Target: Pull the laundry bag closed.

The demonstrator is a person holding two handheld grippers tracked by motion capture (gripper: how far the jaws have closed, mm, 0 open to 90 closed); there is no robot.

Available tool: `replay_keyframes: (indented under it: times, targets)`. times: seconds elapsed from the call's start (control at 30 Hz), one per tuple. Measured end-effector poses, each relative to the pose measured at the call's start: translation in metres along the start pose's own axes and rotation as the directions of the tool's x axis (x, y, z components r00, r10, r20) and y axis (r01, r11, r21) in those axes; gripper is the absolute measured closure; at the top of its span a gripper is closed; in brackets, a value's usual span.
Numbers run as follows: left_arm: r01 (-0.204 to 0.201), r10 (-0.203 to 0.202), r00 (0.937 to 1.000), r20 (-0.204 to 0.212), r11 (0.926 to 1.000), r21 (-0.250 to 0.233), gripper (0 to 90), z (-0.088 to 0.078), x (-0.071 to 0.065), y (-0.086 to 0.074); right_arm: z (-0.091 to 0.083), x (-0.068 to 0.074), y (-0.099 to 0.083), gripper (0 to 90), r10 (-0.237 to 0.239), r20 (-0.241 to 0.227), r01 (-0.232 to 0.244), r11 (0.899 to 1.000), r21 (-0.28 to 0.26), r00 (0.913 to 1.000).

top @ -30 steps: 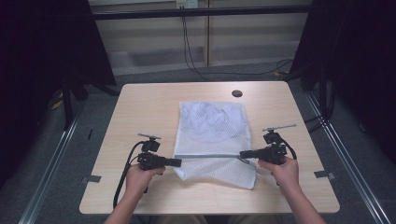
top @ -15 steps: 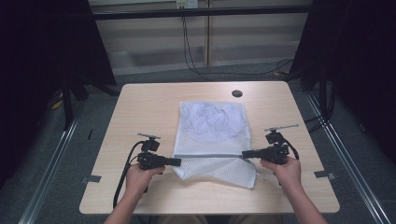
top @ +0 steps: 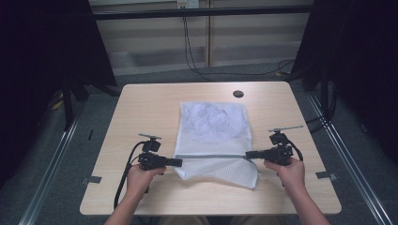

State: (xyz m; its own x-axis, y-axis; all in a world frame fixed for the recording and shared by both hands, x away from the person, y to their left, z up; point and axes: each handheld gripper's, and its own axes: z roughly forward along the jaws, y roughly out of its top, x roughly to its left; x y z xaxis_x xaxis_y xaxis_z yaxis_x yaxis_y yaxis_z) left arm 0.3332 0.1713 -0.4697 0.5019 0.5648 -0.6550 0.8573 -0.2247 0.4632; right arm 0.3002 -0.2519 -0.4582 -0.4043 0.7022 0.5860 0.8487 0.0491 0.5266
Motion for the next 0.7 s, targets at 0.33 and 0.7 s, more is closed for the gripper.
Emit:
replay_keyframes:
  times: [0.33, 0.7]
  targets:
    - [0.002, -0.002, 1.0000, -0.002, 1.0000, -0.007, 88.4, 0.000, 0.001, 0.000, -0.004, -0.004, -0.001, 87.0, 0.014, -0.001, -0.014, 1.000, -0.014, 0.9999]
    - [0.001, -0.001, 1.0000, -0.003, 0.9999, -0.015, 88.4, -0.004, 0.002, 0.001, -0.012, -0.013, -0.003, 87.0, 0.036, 0.018, -0.035, 0.999, -0.034, 0.9992]
